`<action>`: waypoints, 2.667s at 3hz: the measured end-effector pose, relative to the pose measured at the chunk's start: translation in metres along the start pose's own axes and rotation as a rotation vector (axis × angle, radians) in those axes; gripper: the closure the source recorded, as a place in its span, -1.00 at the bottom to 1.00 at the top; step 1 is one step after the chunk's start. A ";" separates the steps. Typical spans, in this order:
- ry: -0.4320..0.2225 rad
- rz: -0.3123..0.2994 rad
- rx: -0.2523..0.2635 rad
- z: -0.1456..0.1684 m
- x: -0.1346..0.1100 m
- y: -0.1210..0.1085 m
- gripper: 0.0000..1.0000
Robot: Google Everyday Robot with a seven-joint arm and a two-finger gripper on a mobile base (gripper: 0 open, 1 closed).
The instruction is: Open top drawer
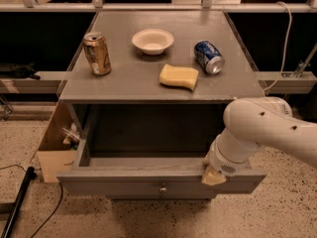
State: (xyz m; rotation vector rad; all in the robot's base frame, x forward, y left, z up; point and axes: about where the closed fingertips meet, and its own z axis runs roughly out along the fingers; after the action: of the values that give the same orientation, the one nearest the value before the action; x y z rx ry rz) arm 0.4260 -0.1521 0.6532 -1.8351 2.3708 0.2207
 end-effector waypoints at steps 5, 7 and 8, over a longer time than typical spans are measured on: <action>-0.034 0.004 -0.005 0.001 0.007 0.032 1.00; -0.034 0.010 -0.030 0.006 0.011 0.057 1.00; -0.034 0.010 -0.030 0.006 0.011 0.057 1.00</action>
Offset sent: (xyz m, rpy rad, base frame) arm -0.2718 -0.0651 -0.0949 0.1190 0.2130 -0.1758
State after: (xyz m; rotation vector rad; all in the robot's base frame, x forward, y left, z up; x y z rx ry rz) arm 0.3682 -0.1477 0.6473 -1.8177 2.3675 0.2878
